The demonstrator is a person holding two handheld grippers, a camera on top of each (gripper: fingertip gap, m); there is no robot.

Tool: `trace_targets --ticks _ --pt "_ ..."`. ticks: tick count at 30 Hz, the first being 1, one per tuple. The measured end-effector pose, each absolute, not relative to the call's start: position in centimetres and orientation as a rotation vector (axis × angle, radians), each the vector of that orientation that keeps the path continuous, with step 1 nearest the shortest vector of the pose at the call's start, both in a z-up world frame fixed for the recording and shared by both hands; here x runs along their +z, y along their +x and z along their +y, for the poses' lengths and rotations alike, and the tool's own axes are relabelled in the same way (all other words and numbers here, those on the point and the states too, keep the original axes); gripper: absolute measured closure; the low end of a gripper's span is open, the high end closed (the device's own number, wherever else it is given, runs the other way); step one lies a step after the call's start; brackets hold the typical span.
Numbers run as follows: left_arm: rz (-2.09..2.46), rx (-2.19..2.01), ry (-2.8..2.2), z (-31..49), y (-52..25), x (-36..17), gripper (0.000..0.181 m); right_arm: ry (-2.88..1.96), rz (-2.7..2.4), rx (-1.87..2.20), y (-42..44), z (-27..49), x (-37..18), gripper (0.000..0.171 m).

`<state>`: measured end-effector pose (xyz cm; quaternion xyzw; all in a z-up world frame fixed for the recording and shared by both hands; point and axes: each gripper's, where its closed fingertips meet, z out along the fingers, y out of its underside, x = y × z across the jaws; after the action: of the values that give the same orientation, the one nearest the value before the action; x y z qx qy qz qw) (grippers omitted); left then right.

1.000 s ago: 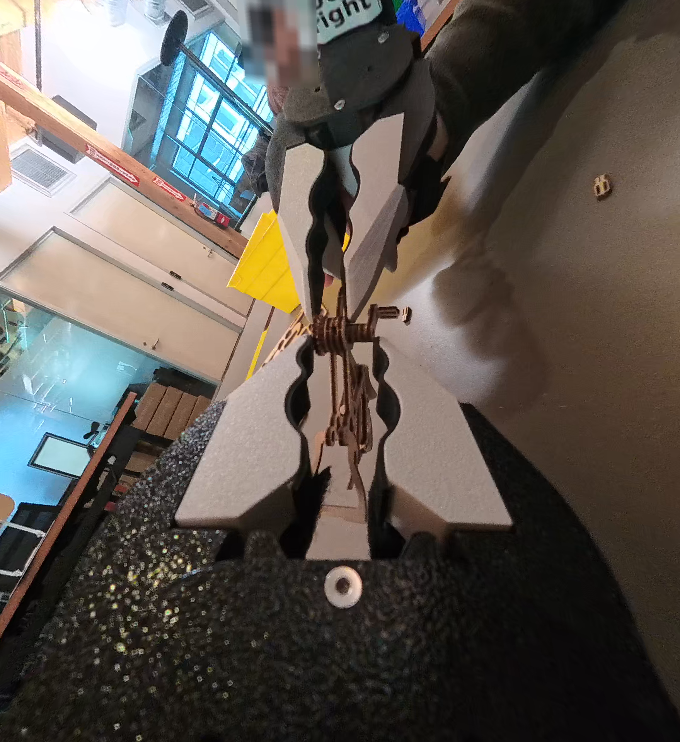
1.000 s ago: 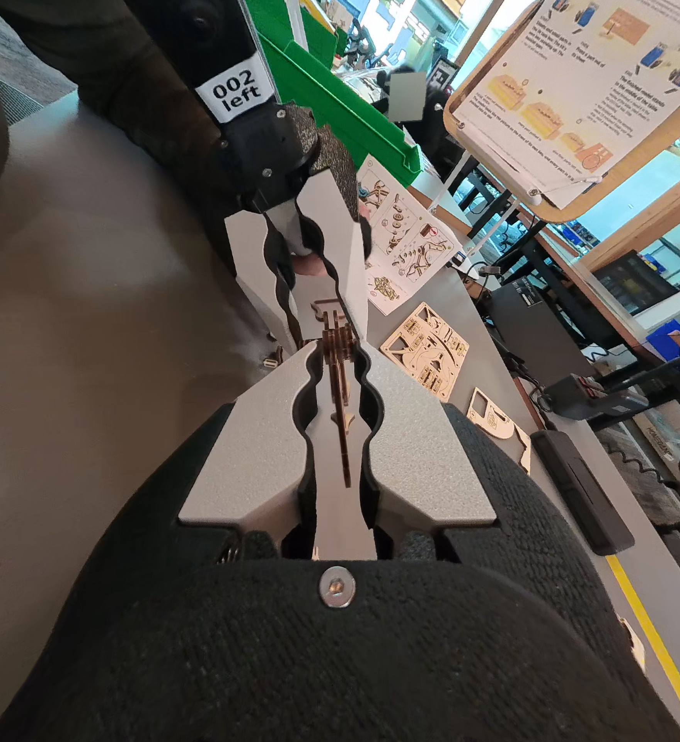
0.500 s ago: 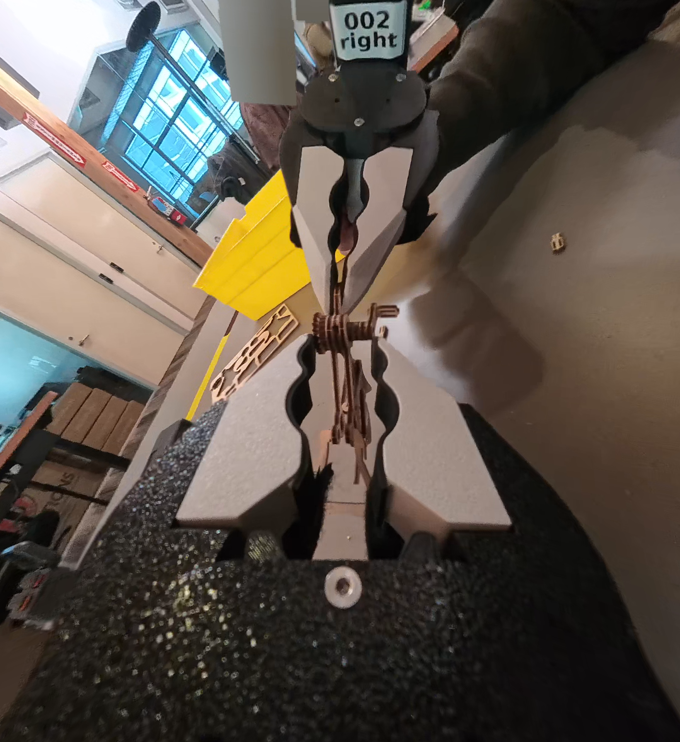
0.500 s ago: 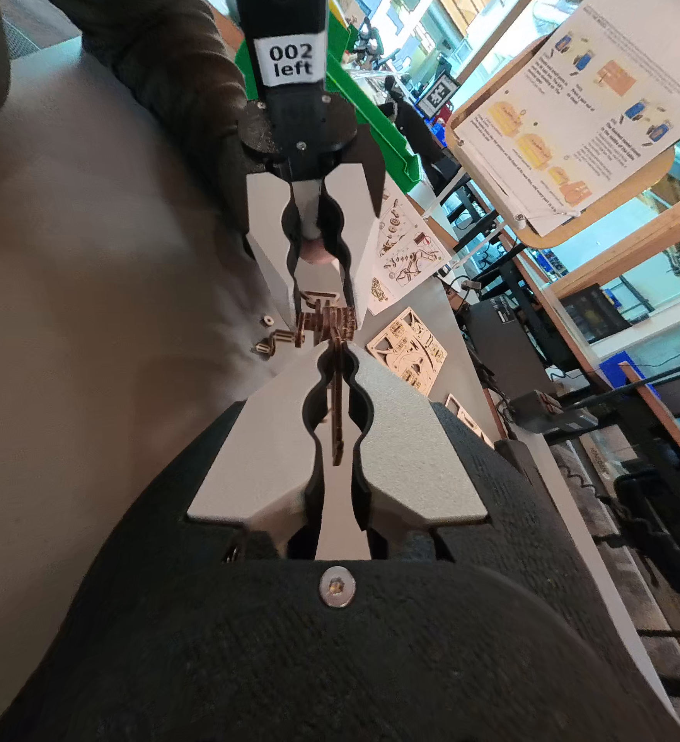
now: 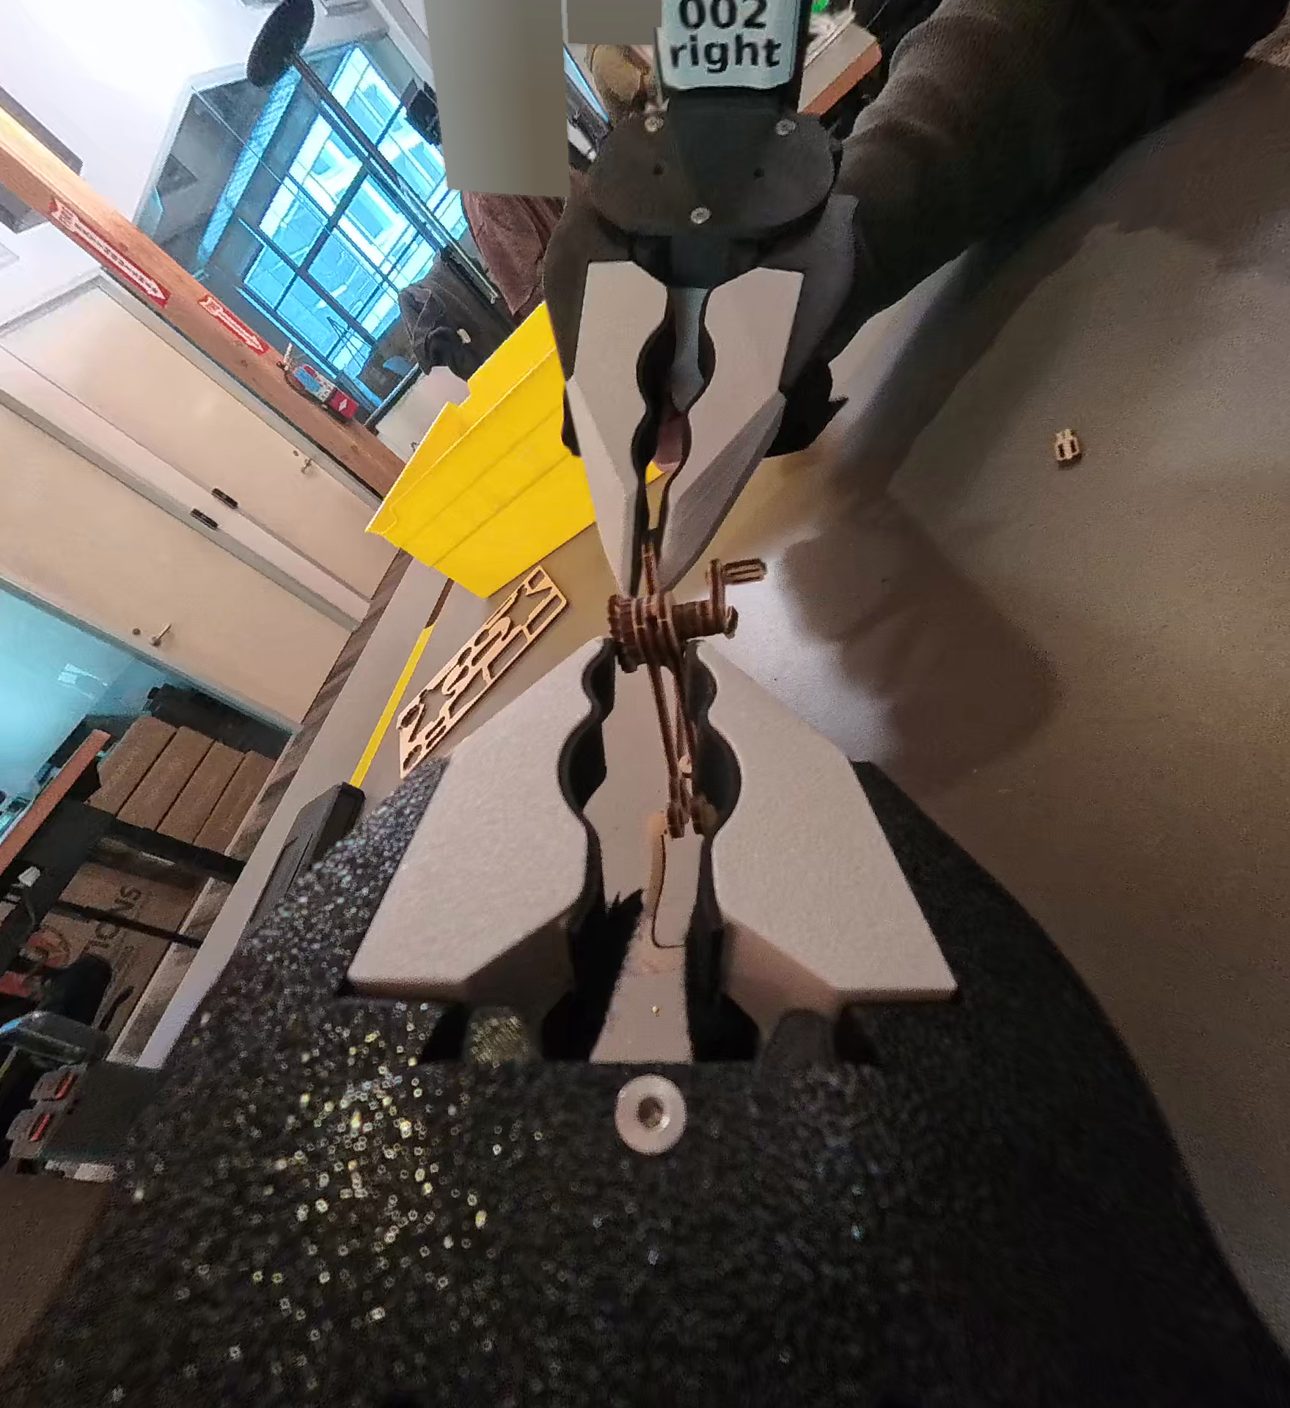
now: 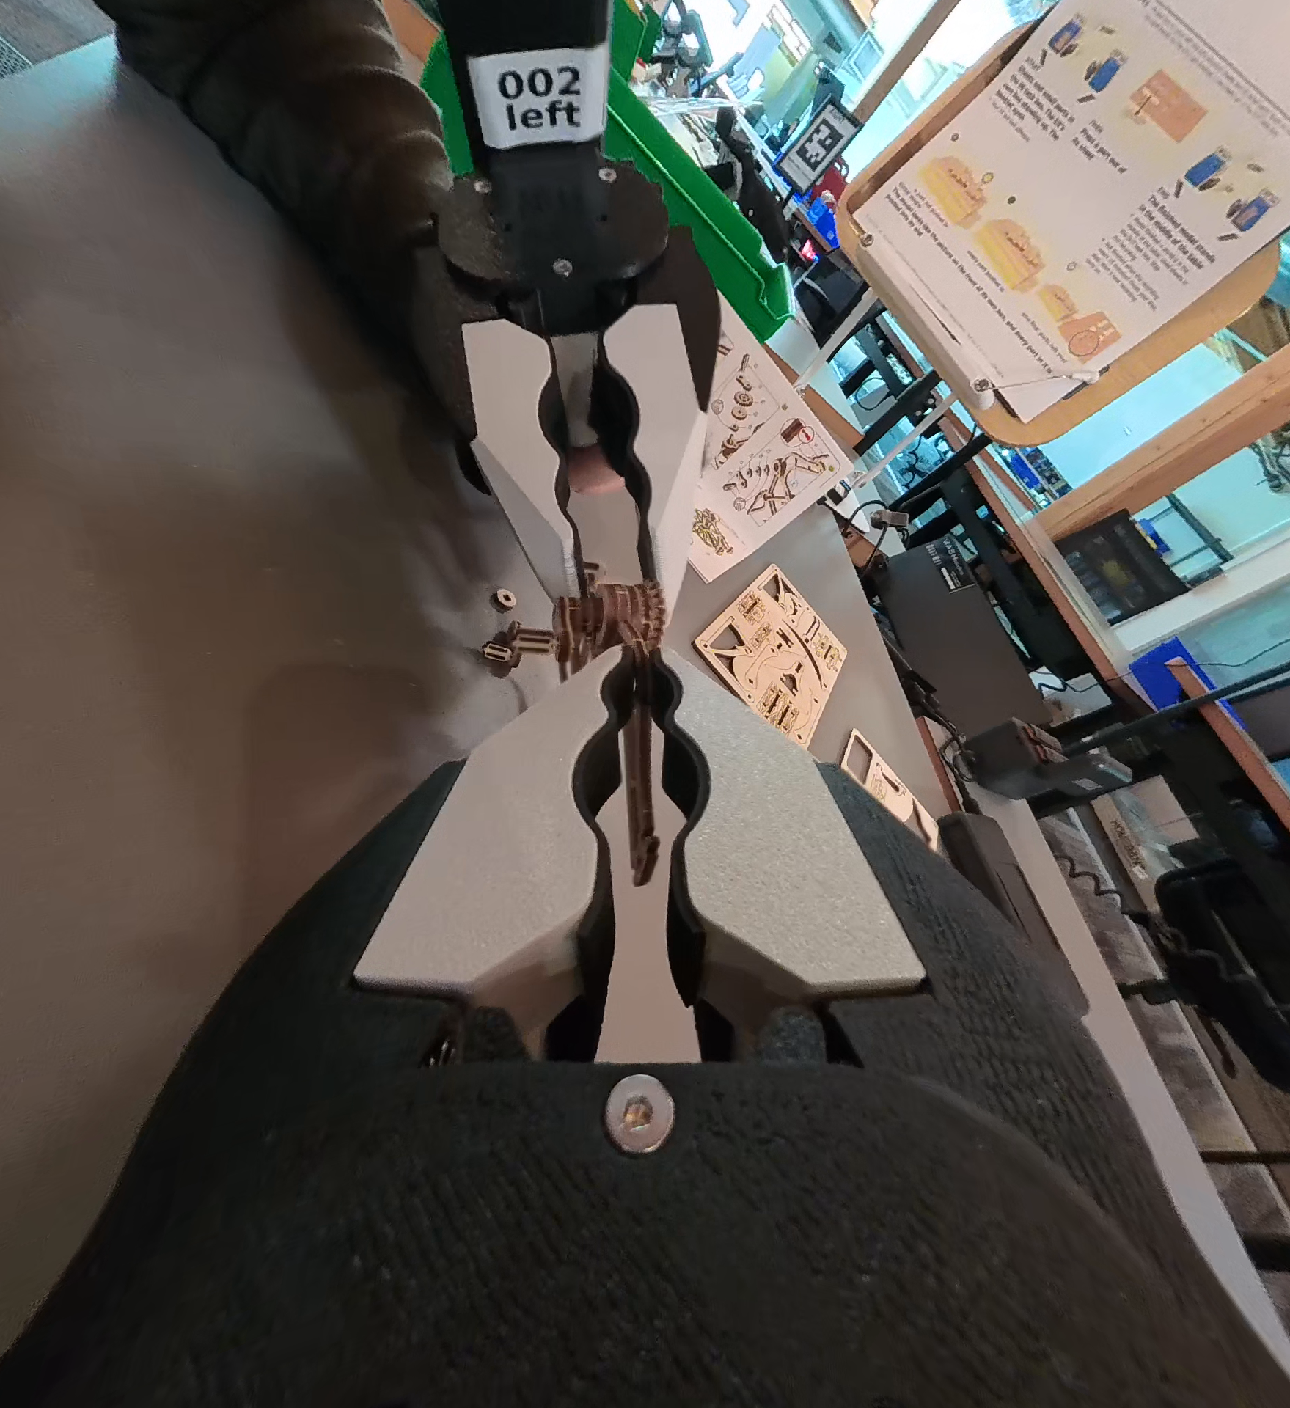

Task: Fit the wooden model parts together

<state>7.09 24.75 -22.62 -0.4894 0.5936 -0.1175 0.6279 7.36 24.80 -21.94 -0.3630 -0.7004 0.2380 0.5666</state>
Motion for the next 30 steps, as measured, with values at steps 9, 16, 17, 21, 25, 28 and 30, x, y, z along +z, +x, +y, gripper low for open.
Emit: trace_targets --ticks 9,16,17,21,25,28,30 --pt "1.345 -0.359 -1.144 23.9 5.5 -22.0 0.144 -0.559 -1.749 0.135 7.9 25.2 -25.2 0.171" --pt "1.251 -0.414 -1.263 23.6 3.1 -22.8 0.136 -0.379 -1.852 -0.114 9.0 25.8 -28.2 0.156" --pt "1.255 -0.411 -1.274 23.4 2.8 -23.2 0.137 -0.368 -1.838 -0.106 9.1 25.7 -28.0 0.152" --pt "1.342 -0.328 -1.271 22.5 2.8 -24.5 0.134 -0.351 -1.765 -0.027 10.2 25.1 -26.9 0.143" --pt "1.326 -0.278 -1.190 22.6 2.9 -24.0 0.133 -0.386 -1.584 0.030 11.3 24.8 -23.9 0.141" --pt "1.260 -0.301 -1.253 23.5 2.4 -23.8 0.131 -0.507 -1.453 0.141 11.6 25.4 -22.1 0.143" --pt "1.240 -0.354 -1.360 24.0 2.4 -24.6 0.125 -0.580 -1.398 0.187 11.7 26.3 -21.6 0.144"
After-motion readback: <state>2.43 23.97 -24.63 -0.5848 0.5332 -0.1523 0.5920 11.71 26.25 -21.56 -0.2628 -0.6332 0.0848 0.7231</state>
